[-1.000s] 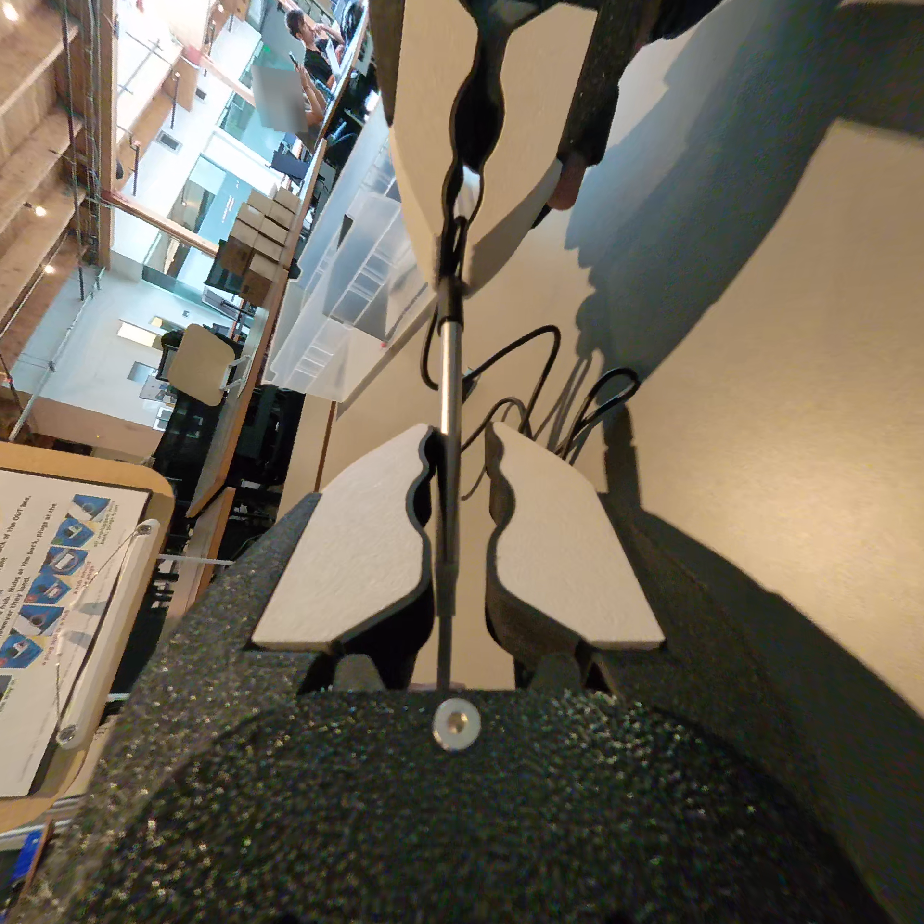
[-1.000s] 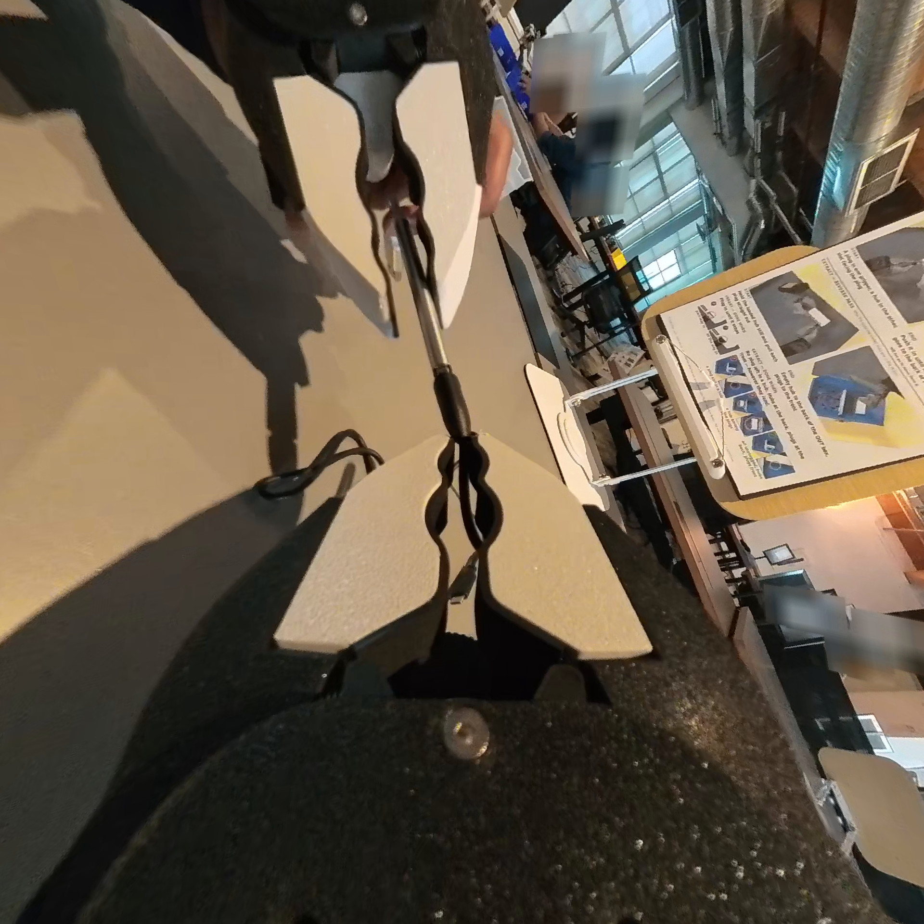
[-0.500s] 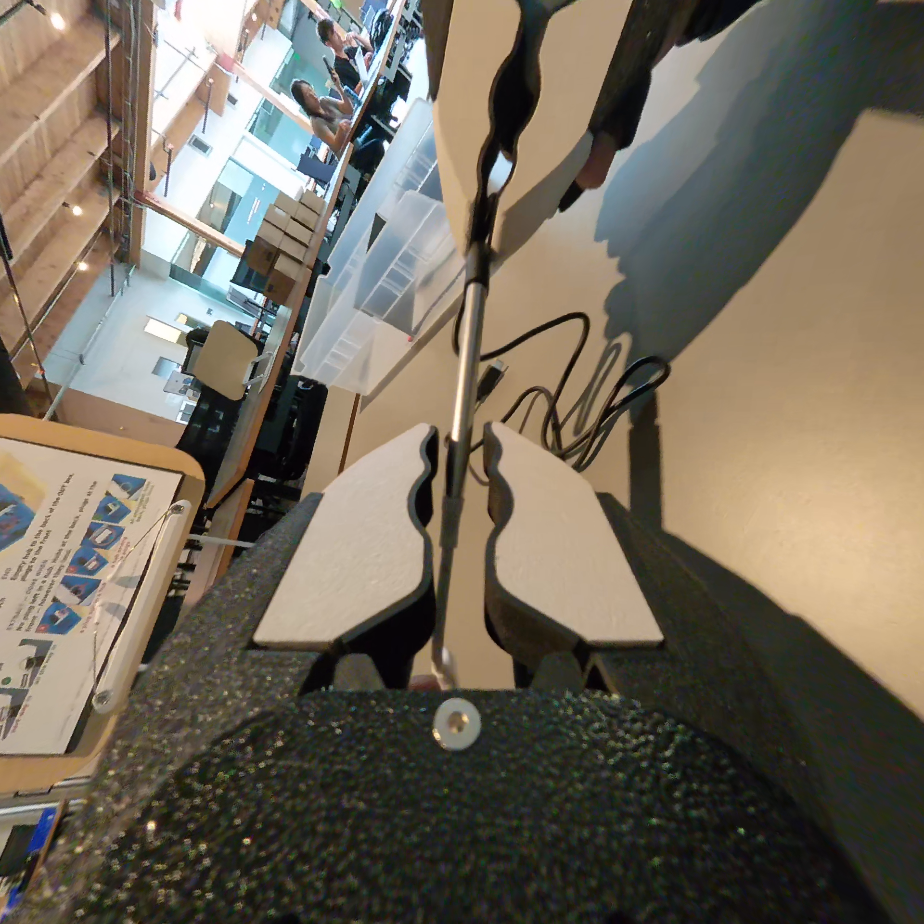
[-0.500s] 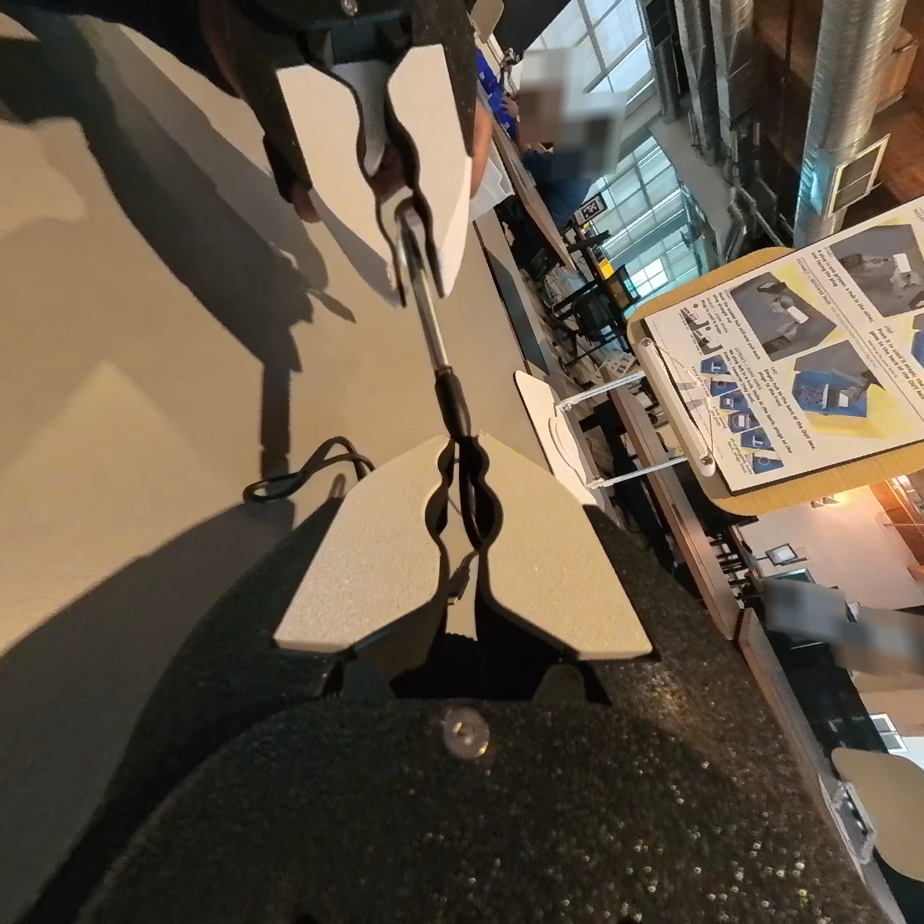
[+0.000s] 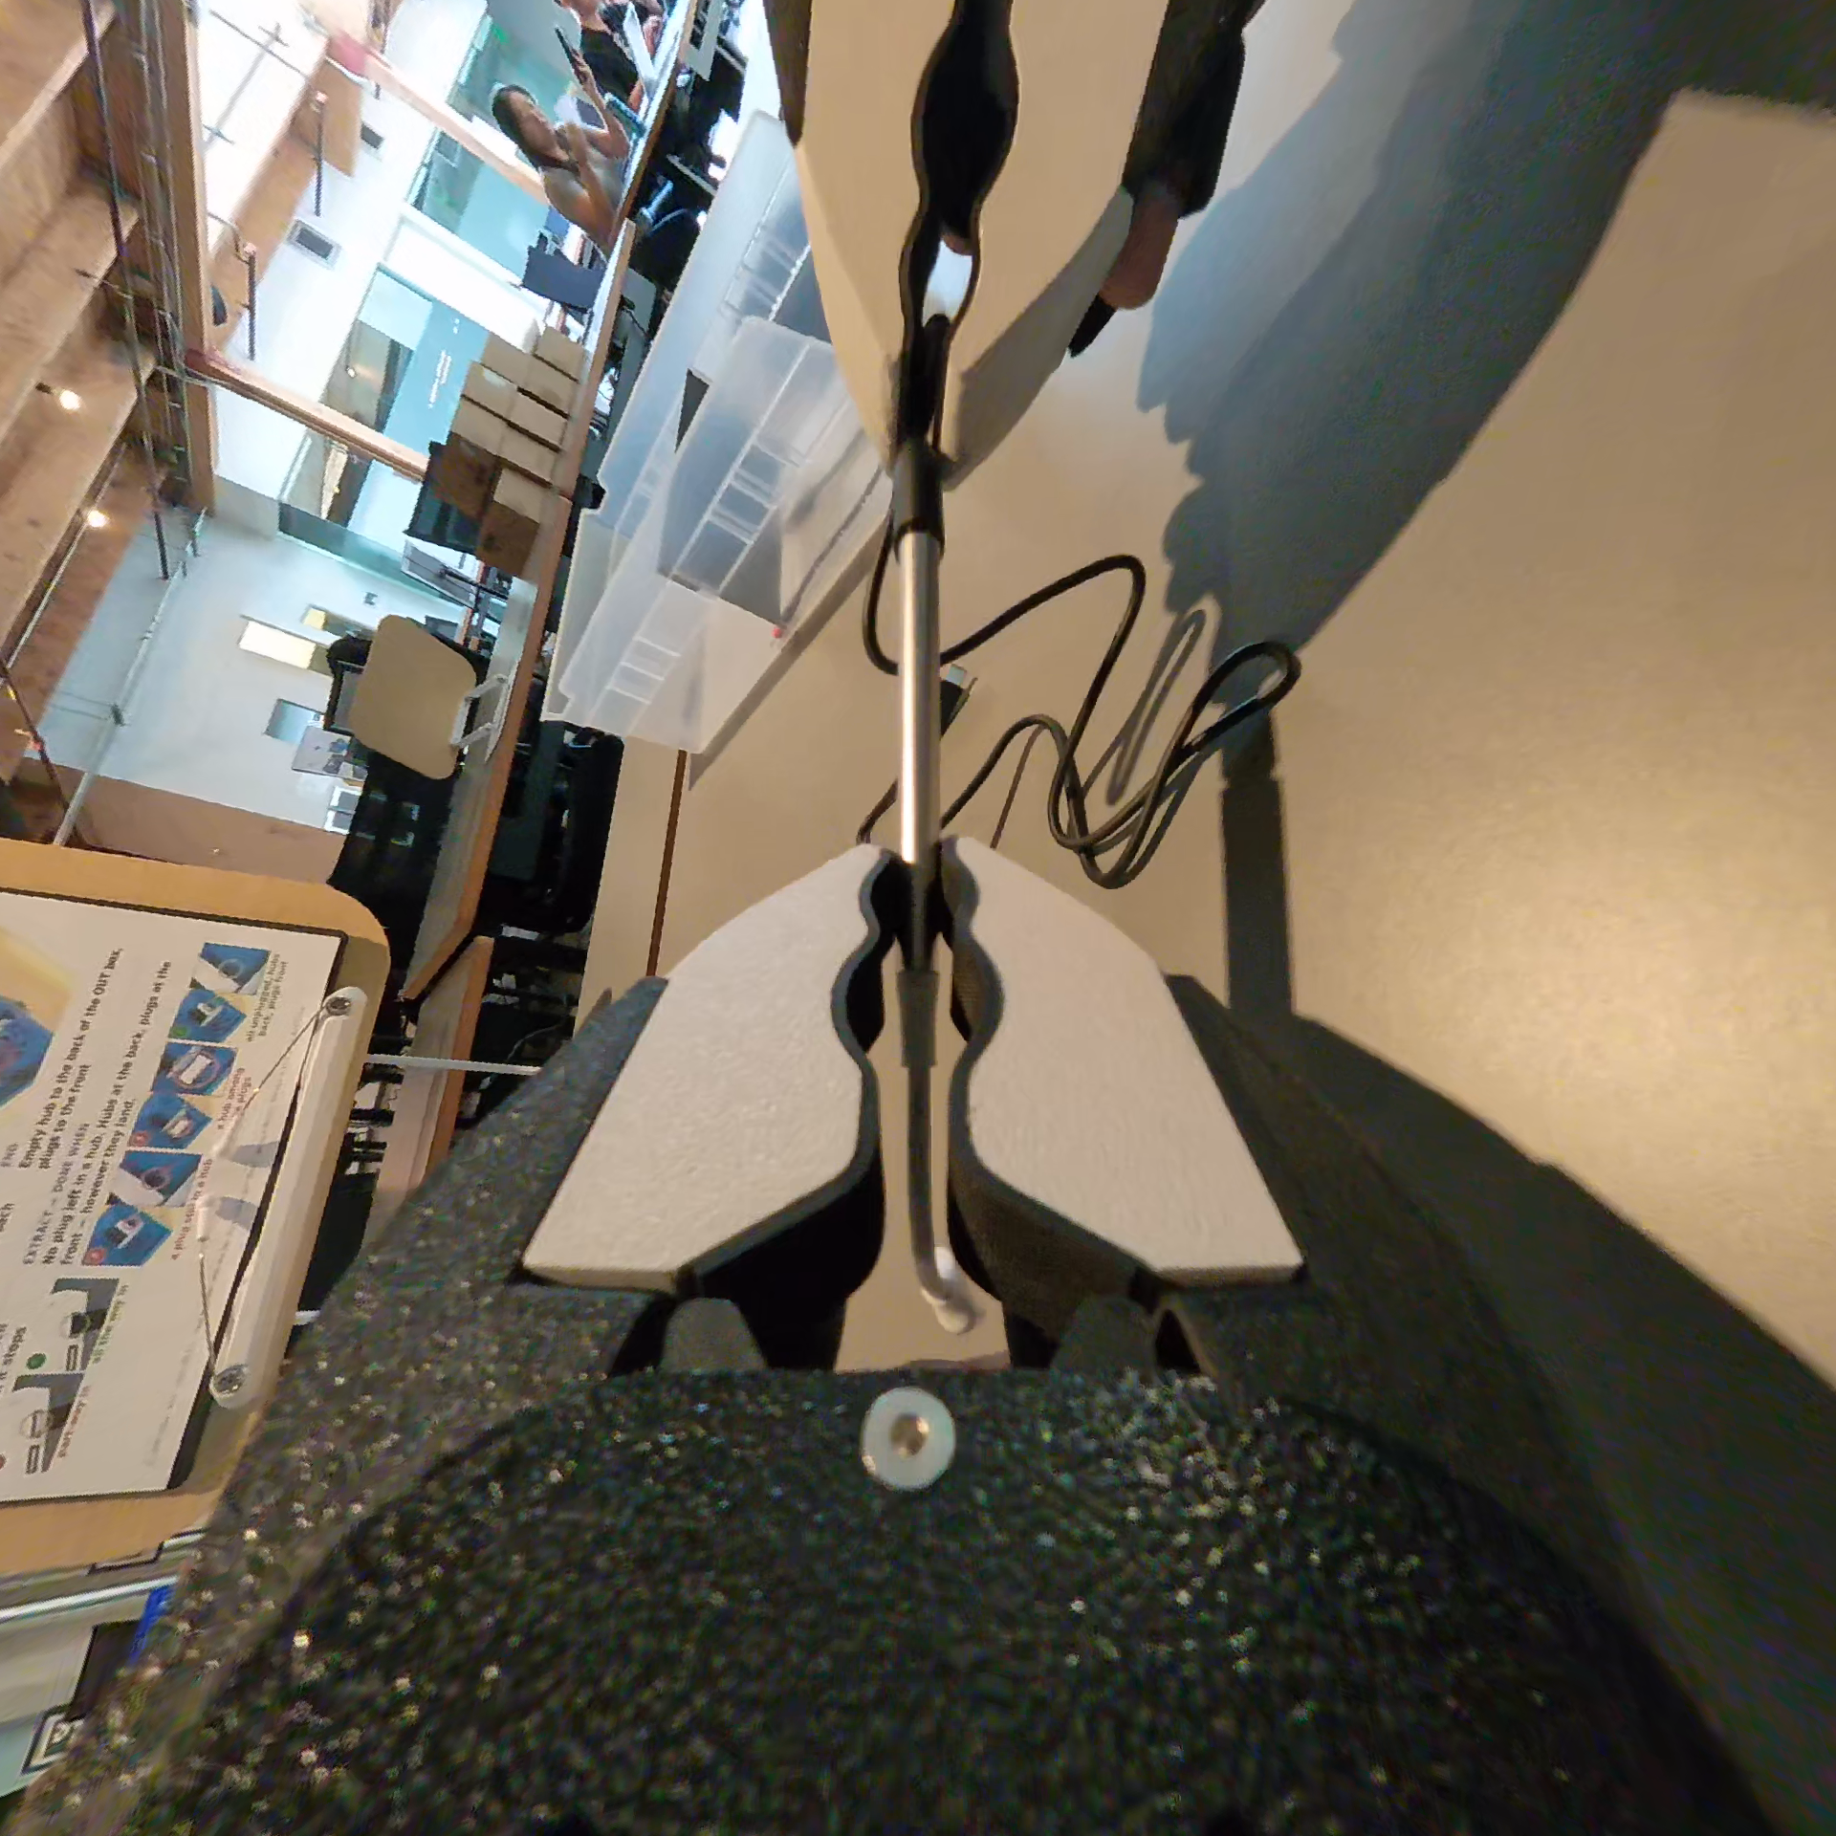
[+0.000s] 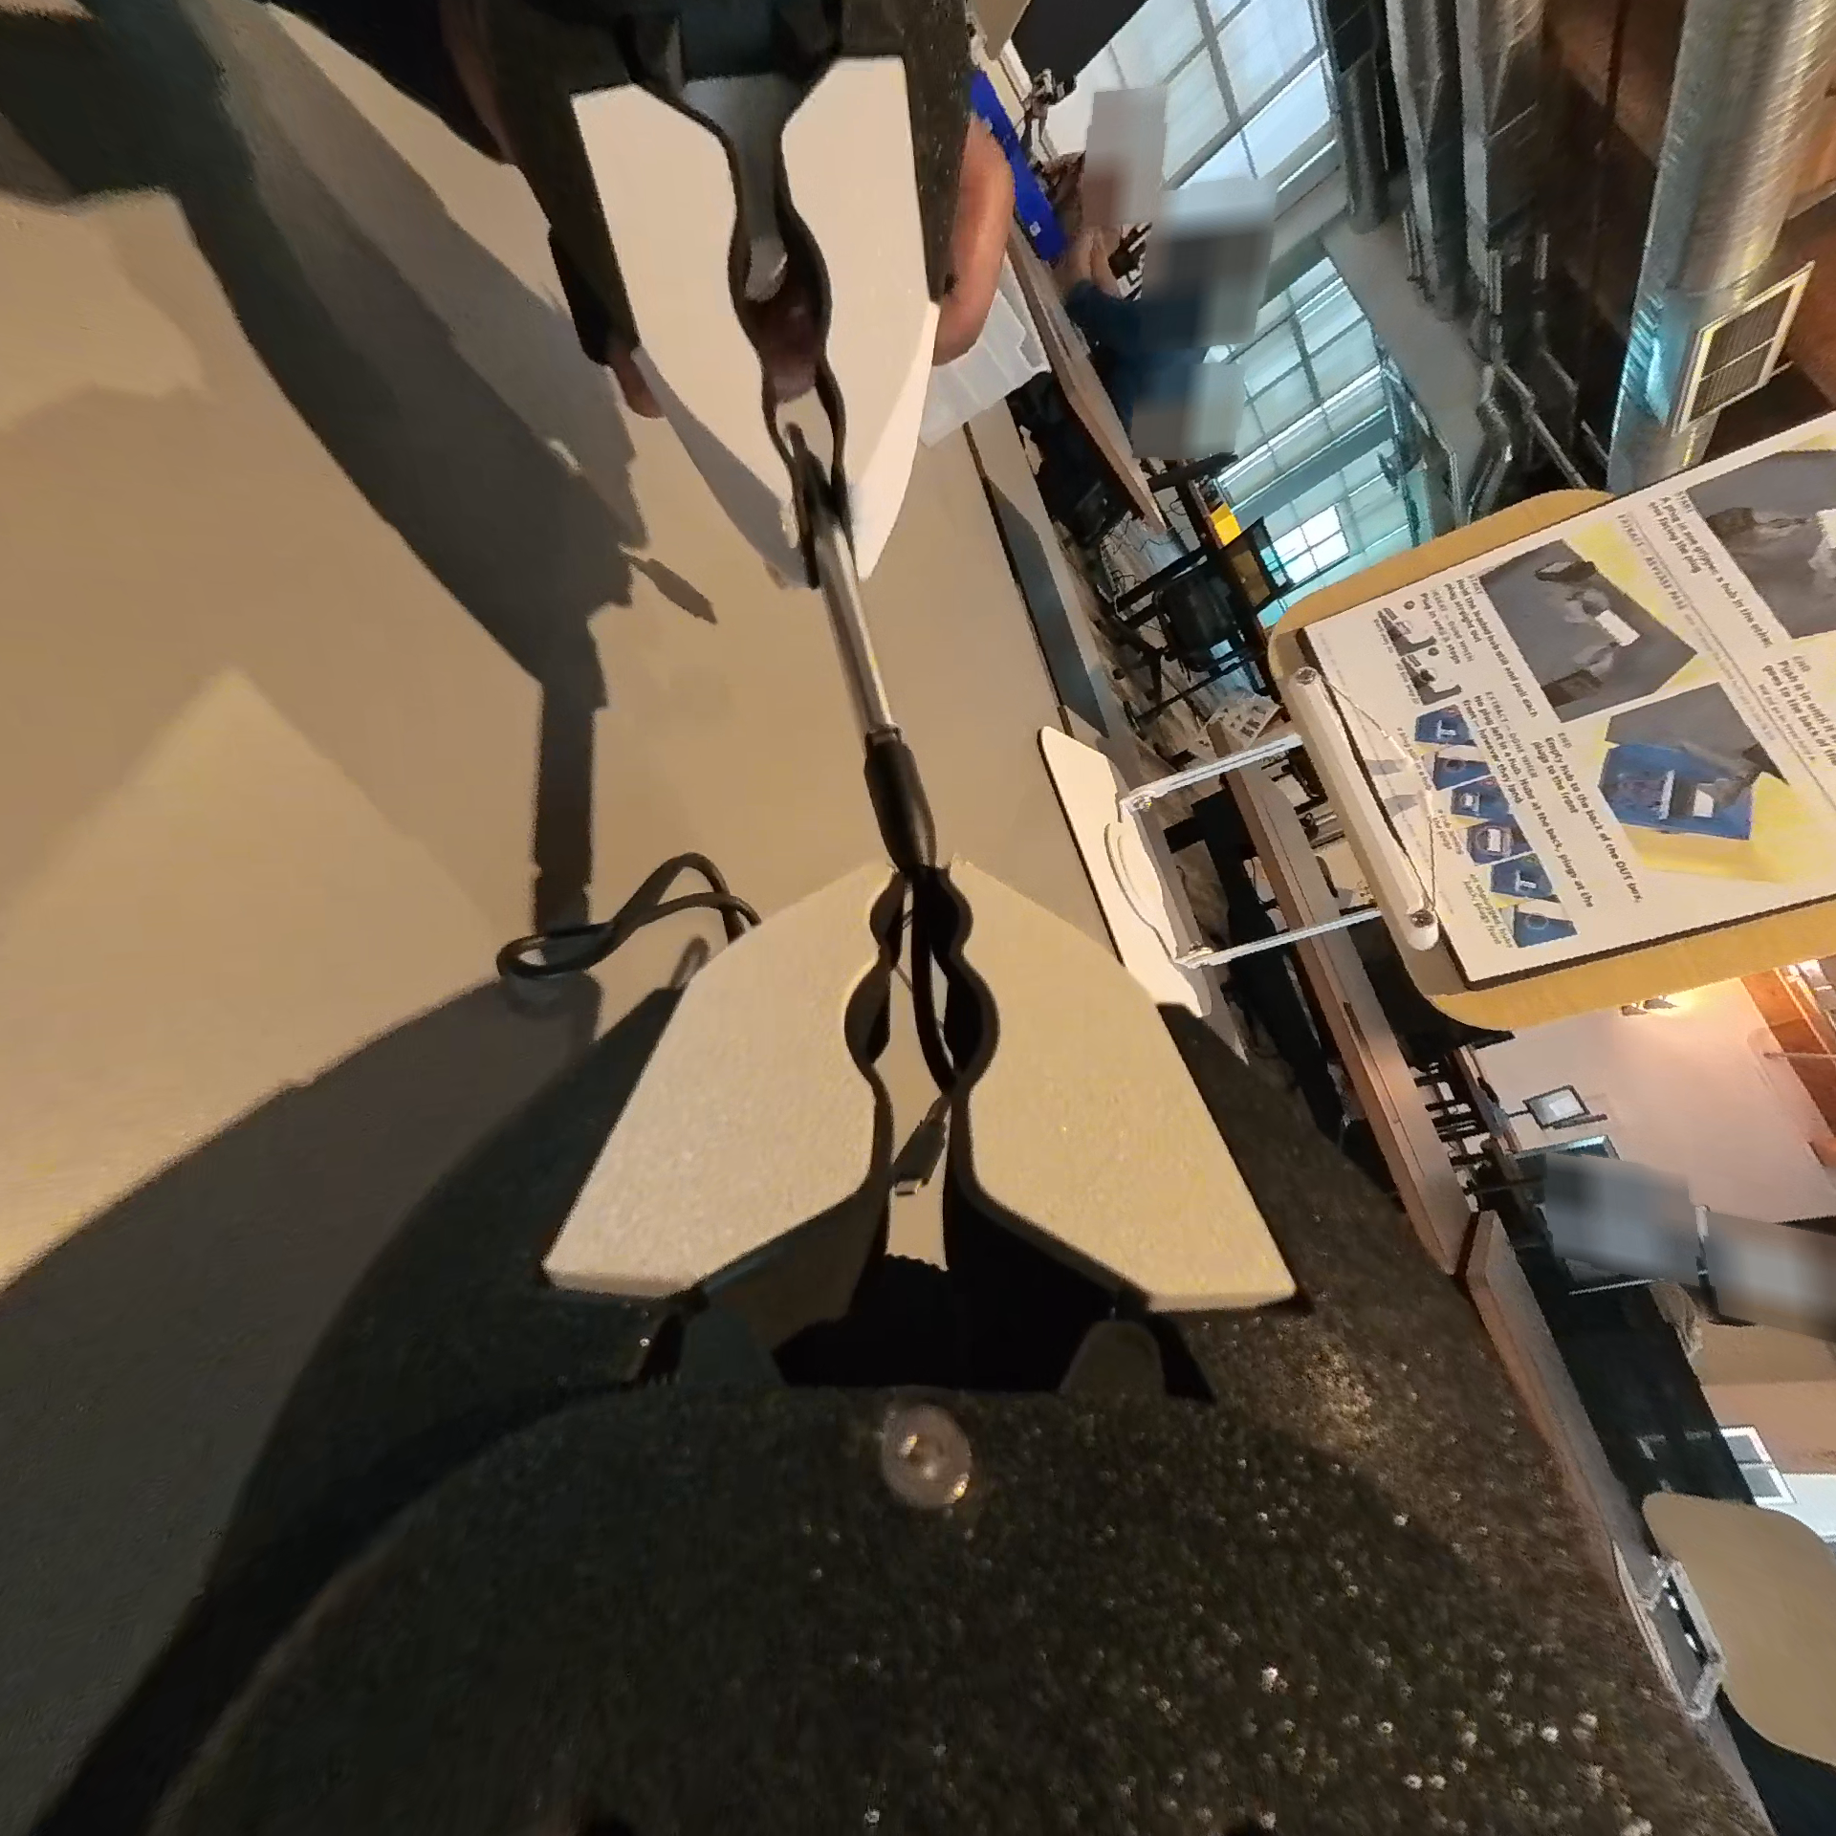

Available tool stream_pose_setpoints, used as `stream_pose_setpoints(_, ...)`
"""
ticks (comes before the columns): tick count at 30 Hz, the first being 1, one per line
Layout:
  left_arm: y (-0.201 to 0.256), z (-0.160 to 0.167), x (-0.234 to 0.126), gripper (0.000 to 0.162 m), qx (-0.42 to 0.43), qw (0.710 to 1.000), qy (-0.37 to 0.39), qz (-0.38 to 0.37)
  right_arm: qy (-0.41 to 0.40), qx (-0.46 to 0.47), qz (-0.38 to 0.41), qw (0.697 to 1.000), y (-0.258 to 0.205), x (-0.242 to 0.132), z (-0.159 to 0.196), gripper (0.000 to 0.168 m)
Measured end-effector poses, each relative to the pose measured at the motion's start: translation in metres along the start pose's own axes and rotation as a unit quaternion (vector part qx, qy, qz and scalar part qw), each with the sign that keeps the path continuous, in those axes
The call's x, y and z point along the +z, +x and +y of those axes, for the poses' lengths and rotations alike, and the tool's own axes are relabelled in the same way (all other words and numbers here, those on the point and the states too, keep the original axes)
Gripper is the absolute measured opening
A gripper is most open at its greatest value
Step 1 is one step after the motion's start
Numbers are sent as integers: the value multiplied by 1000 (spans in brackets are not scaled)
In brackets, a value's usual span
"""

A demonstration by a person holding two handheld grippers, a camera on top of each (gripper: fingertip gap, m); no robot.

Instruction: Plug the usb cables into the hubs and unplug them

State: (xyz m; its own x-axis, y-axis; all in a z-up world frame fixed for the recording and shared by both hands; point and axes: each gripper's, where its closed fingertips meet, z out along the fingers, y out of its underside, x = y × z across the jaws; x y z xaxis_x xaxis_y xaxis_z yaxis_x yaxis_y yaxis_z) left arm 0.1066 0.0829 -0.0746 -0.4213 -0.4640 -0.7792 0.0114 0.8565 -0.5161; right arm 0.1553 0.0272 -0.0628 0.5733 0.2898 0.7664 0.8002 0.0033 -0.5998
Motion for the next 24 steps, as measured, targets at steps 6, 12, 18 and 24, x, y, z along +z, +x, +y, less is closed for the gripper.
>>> stream_pose_setpoints(6,2,3,2,7,7,1000,-20,0,-21,-5,-3,1000,-2,3,6,4)
stream_pose_setpoints(12,4,2,4,7,-6,1000,-13,6,-16,4,-8,1000,-3,1,5,4)
stream_pose_setpoints(18,7,7,7,7,-2,1000,-27,14,-37,-7,-16,999,-7,5,11,4)
stream_pose_setpoints(24,10,10,10,7,-1,999,-37,20,-46,-10,-21,999,-9,6,13,5)
